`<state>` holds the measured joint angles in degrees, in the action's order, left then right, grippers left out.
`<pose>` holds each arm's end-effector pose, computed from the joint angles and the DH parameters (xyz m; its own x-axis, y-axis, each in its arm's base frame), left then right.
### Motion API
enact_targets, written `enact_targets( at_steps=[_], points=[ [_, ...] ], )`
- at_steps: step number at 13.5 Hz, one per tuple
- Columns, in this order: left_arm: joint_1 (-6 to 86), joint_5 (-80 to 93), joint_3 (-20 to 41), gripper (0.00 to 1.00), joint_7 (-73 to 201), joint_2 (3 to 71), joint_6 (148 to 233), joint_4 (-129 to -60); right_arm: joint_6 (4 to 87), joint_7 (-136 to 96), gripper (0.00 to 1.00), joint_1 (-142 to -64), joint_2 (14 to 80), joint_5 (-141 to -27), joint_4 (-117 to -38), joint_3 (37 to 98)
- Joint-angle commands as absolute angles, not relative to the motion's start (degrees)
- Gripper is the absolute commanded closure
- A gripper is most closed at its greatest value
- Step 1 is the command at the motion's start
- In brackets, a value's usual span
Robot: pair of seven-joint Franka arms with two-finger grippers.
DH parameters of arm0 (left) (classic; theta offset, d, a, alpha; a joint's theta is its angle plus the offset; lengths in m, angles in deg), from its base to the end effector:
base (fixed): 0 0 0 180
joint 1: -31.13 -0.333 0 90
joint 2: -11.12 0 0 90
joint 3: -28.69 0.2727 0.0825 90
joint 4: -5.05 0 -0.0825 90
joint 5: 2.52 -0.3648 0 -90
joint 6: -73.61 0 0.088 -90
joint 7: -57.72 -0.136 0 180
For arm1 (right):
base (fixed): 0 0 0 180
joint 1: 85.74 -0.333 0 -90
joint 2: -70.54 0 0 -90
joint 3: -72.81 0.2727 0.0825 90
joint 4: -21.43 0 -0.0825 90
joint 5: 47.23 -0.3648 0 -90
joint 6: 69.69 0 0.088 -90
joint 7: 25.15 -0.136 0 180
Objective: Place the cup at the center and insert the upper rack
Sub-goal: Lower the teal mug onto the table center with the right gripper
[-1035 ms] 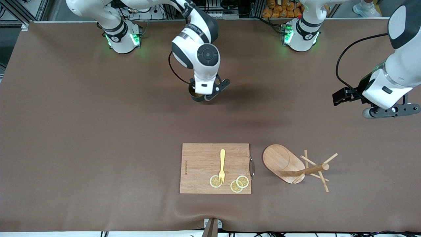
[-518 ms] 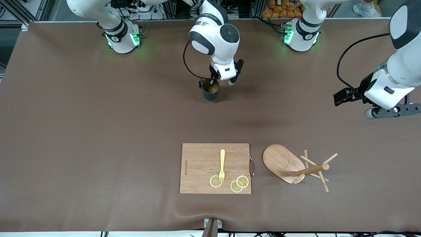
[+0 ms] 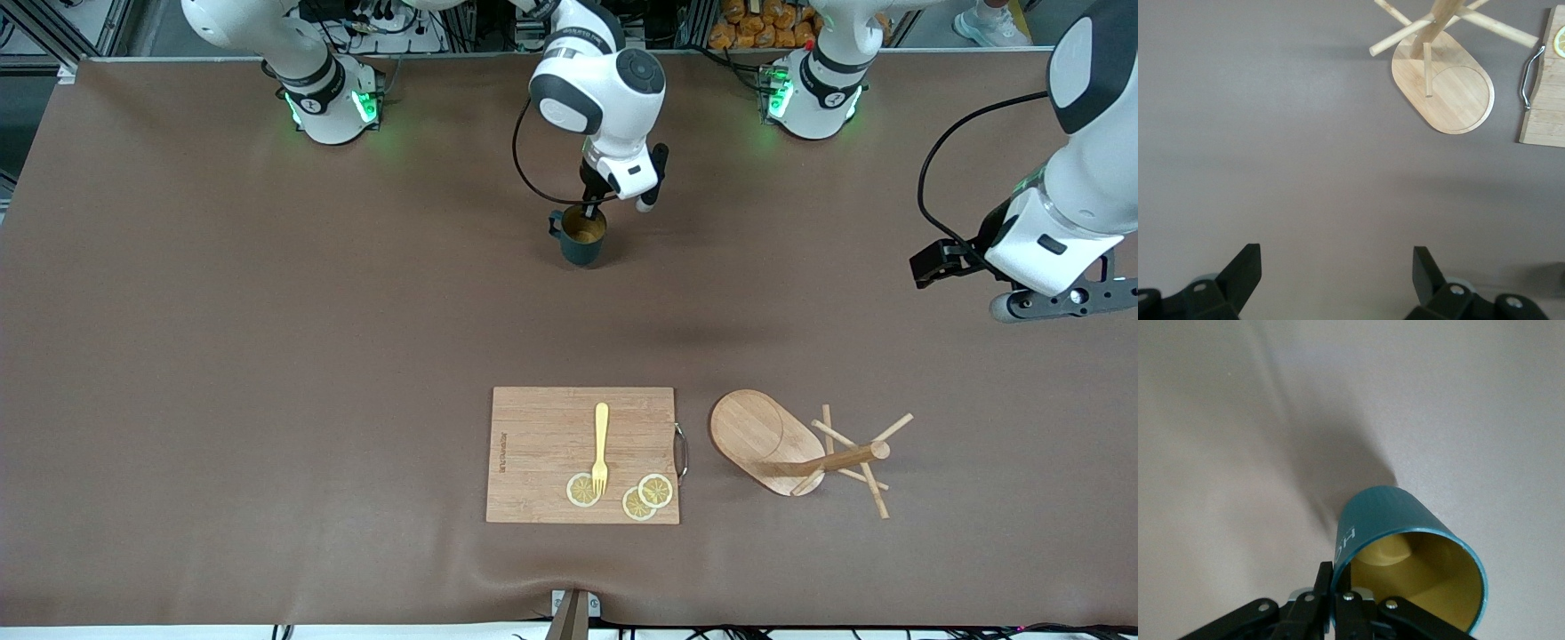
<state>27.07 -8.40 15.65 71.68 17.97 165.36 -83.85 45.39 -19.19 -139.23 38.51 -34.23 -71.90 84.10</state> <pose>0.5596 -0.0692 0.4996 0.9955 0.0829 -0.0467 0.0785 -0.9929 -0.0890 0.2905 0.5527 0.2329 0.2426 0.9541 -0.1755 0.9699 -0.2347 0.0645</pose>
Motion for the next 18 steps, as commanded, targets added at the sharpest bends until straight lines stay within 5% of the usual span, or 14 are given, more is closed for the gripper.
enact_targets(
  at_steps=[1,14,18],
  points=[
    [26.56,-9.99,15.16,0.0,72.84,17.8,164.93,-83.54,45.53,-19.26,1.0,-138.74,37.15,-29.49,-70.76,86.6],
    [26.91,-9.03,15.16,0.0,73.27,17.97,165.19,-83.37,51.95,-19.53,1.0,-139.09,34.07,-28.6,-70.76,86.87],
    [27.17,-8.85,15.07,0.0,75.91,17.88,165.28,-83.37,52.04,-19.7,0.76,-139.18,34.07,-28.51,-70.76,86.87]
  ],
)
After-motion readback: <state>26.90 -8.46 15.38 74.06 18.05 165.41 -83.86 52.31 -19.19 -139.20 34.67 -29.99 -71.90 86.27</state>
